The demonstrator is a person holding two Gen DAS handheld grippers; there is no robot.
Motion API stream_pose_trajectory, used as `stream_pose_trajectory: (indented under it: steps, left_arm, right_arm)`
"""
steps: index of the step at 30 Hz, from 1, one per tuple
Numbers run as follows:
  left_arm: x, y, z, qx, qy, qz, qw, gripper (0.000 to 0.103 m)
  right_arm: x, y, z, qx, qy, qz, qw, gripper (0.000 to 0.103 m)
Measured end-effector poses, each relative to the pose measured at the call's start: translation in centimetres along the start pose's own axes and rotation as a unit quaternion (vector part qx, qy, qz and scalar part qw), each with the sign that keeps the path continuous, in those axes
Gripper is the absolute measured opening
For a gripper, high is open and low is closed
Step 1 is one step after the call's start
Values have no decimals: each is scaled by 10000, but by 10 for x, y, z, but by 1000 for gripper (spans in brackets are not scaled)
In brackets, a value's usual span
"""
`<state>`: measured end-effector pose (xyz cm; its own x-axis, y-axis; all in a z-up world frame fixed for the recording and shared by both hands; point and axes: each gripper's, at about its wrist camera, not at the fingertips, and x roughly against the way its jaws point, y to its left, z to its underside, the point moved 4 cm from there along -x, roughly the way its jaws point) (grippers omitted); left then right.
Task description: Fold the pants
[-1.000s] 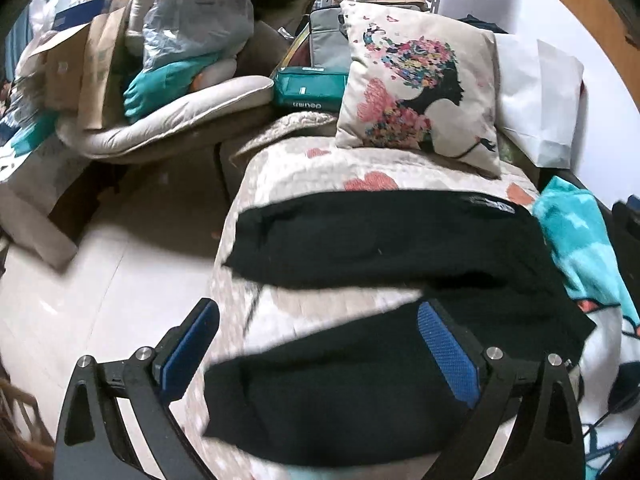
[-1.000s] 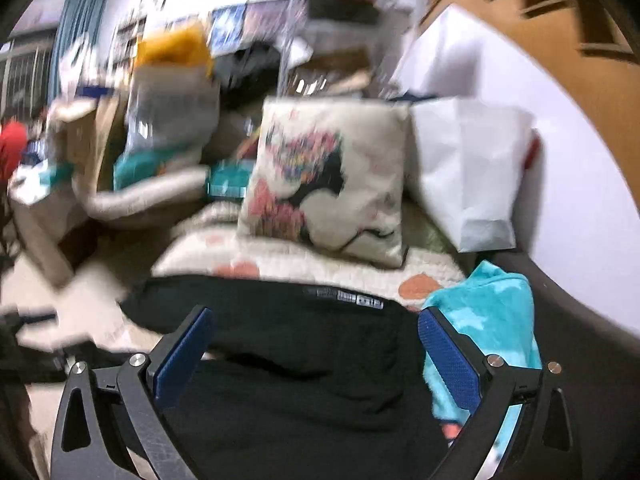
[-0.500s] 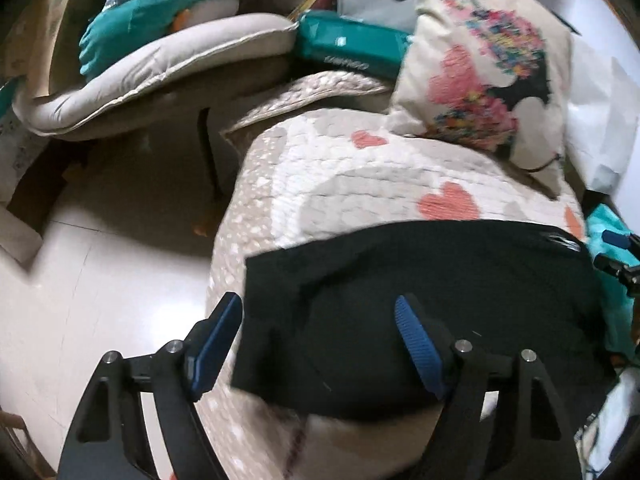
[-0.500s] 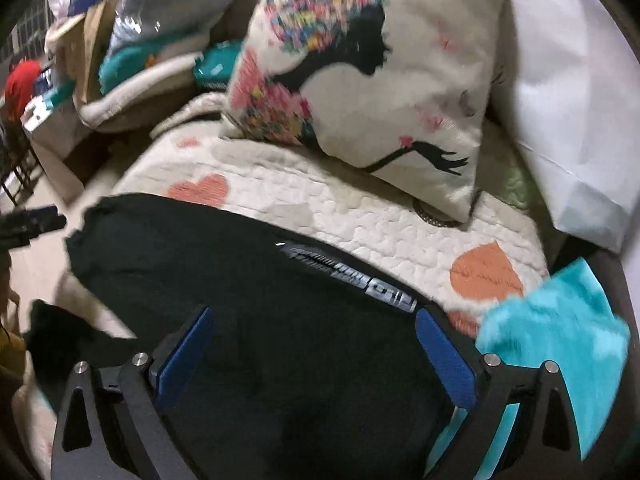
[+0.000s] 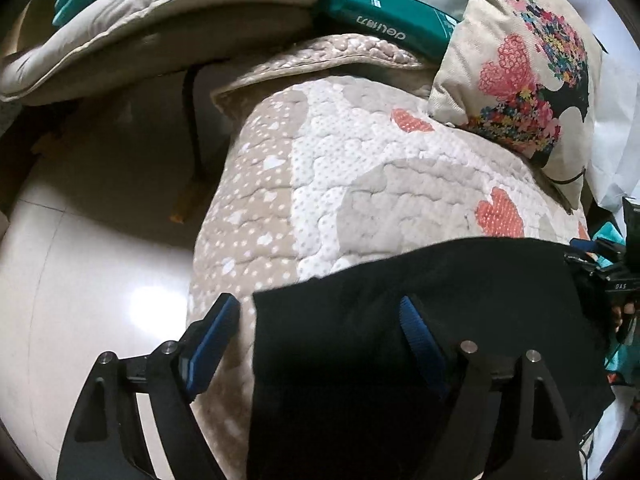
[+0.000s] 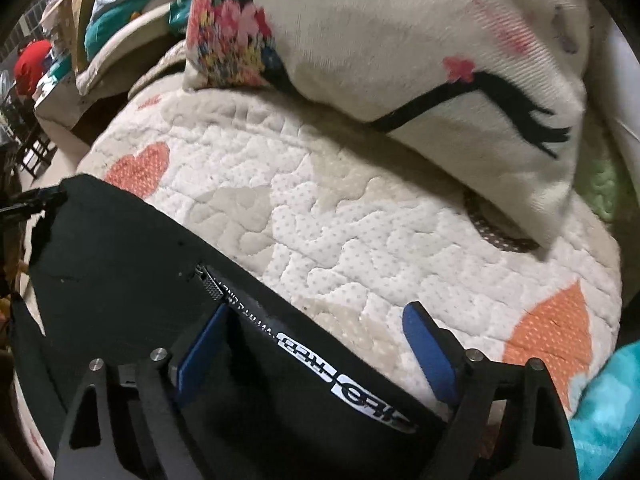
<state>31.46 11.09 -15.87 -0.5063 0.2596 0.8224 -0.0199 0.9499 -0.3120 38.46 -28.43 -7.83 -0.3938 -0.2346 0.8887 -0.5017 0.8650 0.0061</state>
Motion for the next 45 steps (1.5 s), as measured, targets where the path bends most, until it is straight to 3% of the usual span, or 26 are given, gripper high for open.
stream_pose_trajectory:
  steps: [3,5,8,9,10,12,15,17,25,33,40,45]
  left_arm:
    - [-3,-5,-5,-29,-37,27,10000,82]
    - [-3,-12,-5,-195,-44,-54,9998,72]
    - [3,-29,-6,-578,-58,-219,9981,38]
    - [6,-34,-7,-689,-75,-194,9974,16]
    - [9,-39,-7,-724,-66,-125,9973,15]
    - [15,-45,-7,-788,-157,-286,9964,14]
    - [24,-49,-7,-866,-254,-353,9953,14]
    - [36,-49,-7,-862,-352,-355,9950,14]
    - [114,-71,12,-1244,-950,-489,9865,14]
    - [192,-81,73,-1386,-1392,-601,9787,14]
    - [205,-69,152,-1414,-1052,-780,9813,15]
    - [186,-65,211,-1842,-506,-1217,9740,16]
  right_arm:
    - [2,0,1,-16,-19,-44,10000,90]
    - [2,1,2,-34,-14,-55,10000,86]
    - [4,3,2,-47,-16,-91,9999,80]
    - [3,4,2,-59,-20,-126,9999,75]
    - [4,7,2,-45,-11,-221,9997,71]
    - [6,14,1,-57,-35,-423,9991,41]
    - [15,19,0,-115,-100,-435,9989,21]
    - [22,23,1,-131,-155,-413,9989,15]
    - [76,50,20,-270,-512,-286,9979,9]
    - [142,96,77,-461,-774,-187,9958,8]
    - [164,140,148,-505,-582,-284,9966,8]
    - [149,170,196,-400,-26,-244,9989,8]
